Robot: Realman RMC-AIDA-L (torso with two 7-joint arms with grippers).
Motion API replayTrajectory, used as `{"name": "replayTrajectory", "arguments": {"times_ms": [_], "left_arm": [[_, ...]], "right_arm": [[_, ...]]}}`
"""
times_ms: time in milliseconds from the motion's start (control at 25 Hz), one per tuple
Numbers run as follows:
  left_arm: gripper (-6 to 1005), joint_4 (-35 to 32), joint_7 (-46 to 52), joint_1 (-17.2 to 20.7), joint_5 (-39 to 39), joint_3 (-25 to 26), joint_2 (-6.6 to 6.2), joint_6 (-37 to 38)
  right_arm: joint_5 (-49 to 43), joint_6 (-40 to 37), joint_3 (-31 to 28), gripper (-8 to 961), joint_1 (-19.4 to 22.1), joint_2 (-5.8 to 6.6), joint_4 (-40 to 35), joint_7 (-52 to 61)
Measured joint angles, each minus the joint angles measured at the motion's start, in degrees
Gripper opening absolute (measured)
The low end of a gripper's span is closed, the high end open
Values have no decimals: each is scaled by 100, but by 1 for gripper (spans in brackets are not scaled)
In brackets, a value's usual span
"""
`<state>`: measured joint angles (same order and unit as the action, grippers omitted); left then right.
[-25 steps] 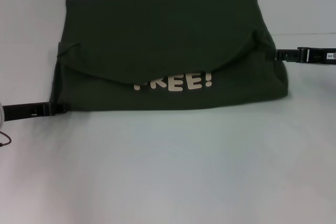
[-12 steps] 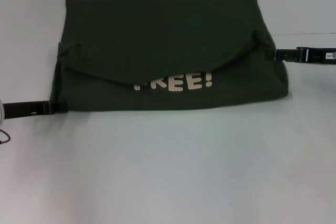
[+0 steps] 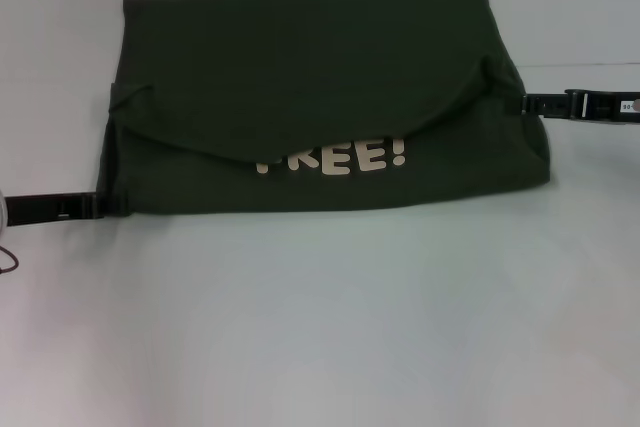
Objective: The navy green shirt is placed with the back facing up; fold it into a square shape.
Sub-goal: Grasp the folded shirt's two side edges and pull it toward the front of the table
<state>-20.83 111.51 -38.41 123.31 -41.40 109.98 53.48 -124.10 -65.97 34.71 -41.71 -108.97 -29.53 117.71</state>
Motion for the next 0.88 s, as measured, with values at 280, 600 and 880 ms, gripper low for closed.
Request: {"name": "replayTrajectory", "arguments": {"times_ms": [280,600,880], "left_arm": [[-2,-22,154,-10,0,0,-185,233],[-2,-40,324,-41,0,-7,-321,418],[-1,-44,381,-49,0,-9,-374,490]], "right_arm": [[-15,-20,78,900,-22,30,0,134],[-18,-33,516,900,-57,151,-15,716],[-19,-93,1035,900,-119,368,-5,1511]]}}
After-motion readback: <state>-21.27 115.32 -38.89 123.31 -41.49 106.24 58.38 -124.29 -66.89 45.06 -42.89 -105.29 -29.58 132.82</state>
